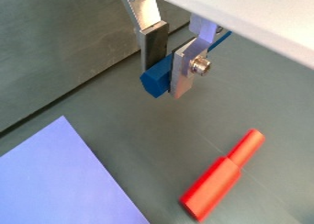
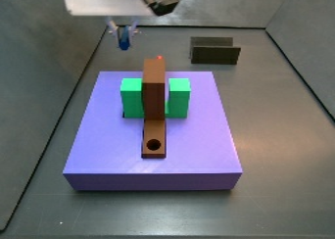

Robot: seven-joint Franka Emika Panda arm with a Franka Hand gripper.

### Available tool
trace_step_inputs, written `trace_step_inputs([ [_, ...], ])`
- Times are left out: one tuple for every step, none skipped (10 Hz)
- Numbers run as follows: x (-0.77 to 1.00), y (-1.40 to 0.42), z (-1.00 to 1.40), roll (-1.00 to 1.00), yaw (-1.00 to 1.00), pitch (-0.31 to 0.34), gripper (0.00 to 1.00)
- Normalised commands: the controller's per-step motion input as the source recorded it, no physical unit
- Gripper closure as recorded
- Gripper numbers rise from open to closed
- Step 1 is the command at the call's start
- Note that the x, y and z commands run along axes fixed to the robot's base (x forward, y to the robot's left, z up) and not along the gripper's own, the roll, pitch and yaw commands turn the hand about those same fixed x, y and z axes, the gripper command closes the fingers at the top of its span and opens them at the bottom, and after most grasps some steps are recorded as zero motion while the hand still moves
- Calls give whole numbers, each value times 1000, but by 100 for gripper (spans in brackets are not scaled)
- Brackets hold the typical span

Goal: Pick up the blue object. Move up. Place the blue object on the fixture. Regrasp the blue object. Move to above the board. Insert the blue object.
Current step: Place the blue object on the fixture.

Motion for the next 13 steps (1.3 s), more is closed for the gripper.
trace_step_inputs([
  [569, 29, 43, -1000, -117, 220, 100],
  [563, 11, 106, -1000, -123, 209, 100],
  [543, 0, 194, -1000, -129, 194, 100],
  [540, 0, 191, -1000, -129, 191, 100],
  [529, 0, 169, -1000, -111, 189, 100],
  [534, 14, 117, -1000, -71, 166, 100],
  [543, 26, 97, -1000, -74, 154, 100],
  [560, 109, 9, -1000, -80, 140, 100],
  [571, 197, 46, -1000, -57, 194, 100],
  [586, 200, 83, -1000, -66, 177, 100],
  [406, 563, 86, -809, 0, 163, 100],
  [11, 474, 37, -731, 0, 0, 100],
  [143, 480, 123, -983, 0, 0, 100],
])
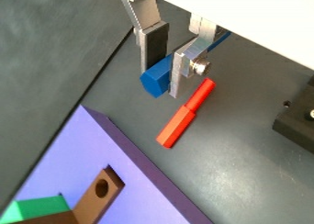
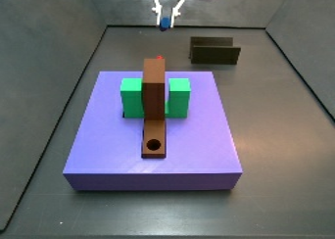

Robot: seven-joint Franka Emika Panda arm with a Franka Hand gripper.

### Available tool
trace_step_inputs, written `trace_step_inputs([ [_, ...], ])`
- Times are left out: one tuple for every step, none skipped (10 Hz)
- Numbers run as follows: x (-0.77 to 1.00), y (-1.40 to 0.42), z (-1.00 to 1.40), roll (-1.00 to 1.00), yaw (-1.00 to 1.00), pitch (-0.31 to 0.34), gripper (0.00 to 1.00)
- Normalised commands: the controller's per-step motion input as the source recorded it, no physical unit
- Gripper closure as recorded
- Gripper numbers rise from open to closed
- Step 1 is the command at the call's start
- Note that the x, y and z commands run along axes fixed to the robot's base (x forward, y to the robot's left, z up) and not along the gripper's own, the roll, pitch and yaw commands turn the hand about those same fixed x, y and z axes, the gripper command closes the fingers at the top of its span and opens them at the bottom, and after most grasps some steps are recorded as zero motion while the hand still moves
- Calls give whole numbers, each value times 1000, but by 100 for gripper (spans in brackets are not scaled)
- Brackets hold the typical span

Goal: Pick up the blue object. Move up. Place the blue object on the fixture. Regrasp the blue object. Move to above the board. Insert the blue object.
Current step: Place the blue object on the fixture.

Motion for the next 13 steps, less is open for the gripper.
trace_step_inputs([
  [223, 489, 29, -1000, 0, -209, 100],
  [31, 306, -149, -760, 0, -251, 100],
  [-31, 0, -214, -31, 69, -129, 100],
  [0, -366, -151, 0, 100, -140, 100],
  [240, -260, -289, 0, 134, -260, 100],
  [583, -60, -317, -211, 157, -289, 100],
  [660, 0, -360, -186, 180, -283, 100],
  [760, 0, -329, -17, 143, -291, 100],
  [691, 0, -274, 0, 143, -251, 100],
  [709, 0, -249, 3, 103, -189, 100],
  [743, 0, -183, 54, 80, -143, 100],
  [629, 51, 3, 63, 0, -94, 100],
  [171, 443, 560, -317, -314, 0, 100],
])
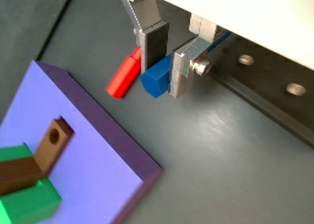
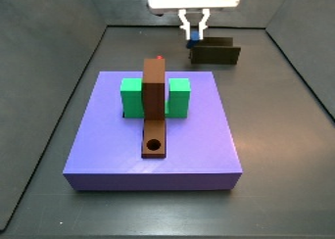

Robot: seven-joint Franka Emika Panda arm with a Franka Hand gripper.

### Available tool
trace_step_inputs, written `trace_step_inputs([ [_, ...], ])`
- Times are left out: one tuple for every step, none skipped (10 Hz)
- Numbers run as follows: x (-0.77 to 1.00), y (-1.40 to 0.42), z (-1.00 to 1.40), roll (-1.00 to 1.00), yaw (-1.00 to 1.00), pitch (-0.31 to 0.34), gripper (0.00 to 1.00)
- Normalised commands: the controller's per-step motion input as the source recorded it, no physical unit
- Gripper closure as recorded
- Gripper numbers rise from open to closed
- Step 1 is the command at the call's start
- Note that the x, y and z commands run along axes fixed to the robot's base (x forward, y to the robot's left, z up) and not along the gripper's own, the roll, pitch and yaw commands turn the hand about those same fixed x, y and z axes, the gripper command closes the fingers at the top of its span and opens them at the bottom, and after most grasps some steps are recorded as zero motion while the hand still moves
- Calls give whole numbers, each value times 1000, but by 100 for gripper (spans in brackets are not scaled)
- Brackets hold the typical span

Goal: Pick up the blue object. Move up. Place the blue object on the fixture. Regrasp the blue object. Move to above the board. Insert the blue object.
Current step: Place the blue object on the fixture.

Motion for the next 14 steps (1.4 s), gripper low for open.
trace_step_inputs([
  [271, 391, 460, -194, -326, 0, 100],
  [511, 223, 0, 37, -223, -134, 100],
  [446, 157, -200, 14, -143, -260, 100],
  [511, 17, -160, 86, -100, -251, 100],
  [571, 0, -20, 209, -77, -243, 100],
  [514, 0, 0, 289, -120, -189, 100],
  [431, -17, 0, 326, -143, -217, 100],
  [120, -29, -191, 229, 0, 0, 100],
  [0, 0, -609, -69, 0, 311, 100],
  [389, -60, -306, -457, 60, 686, 100],
  [483, -89, -131, -600, 51, 749, 100],
  [434, -6, -360, -394, 0, 411, 100],
  [323, 0, -337, -109, -103, 111, 100],
  [217, 63, -363, -286, -211, 0, 100],
])
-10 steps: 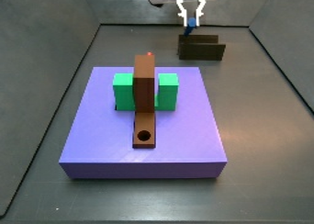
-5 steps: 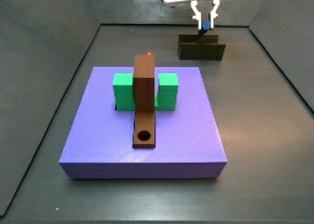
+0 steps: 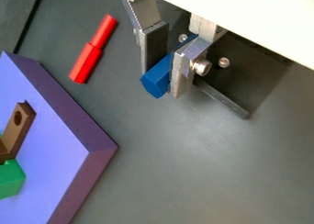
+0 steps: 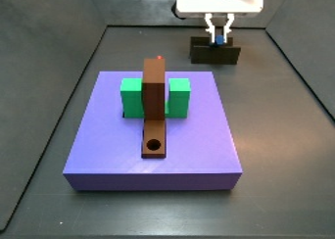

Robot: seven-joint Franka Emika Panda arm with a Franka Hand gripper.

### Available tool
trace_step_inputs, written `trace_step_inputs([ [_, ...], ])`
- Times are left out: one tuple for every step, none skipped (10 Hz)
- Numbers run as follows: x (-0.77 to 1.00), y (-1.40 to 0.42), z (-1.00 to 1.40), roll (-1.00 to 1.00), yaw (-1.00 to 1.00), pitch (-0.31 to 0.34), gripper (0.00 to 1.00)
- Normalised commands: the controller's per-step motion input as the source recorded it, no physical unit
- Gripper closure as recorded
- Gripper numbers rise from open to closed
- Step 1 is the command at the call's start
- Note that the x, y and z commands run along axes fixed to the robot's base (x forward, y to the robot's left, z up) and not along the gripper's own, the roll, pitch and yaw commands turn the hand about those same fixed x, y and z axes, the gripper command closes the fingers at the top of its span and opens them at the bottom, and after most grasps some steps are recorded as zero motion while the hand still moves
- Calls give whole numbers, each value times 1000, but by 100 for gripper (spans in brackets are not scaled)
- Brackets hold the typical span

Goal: Pick up the blue object. Move up. Place the blue object on the fixture. Regrasp the blue object. Move to above the board. Insert the blue object.
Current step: Place the blue object on the fixture.

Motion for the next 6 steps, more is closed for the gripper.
trace_step_inputs([
  [140, 83, -309, -334, -234, 0, 100],
  [100, 131, -214, -426, -234, 0, 100],
  [194, 137, 0, -646, -171, 149, 100],
  [243, 194, 149, -971, -197, 266, 100],
  [363, 186, 131, -923, -163, 340, 100],
  [323, 91, 0, -554, -114, 246, 100],
])
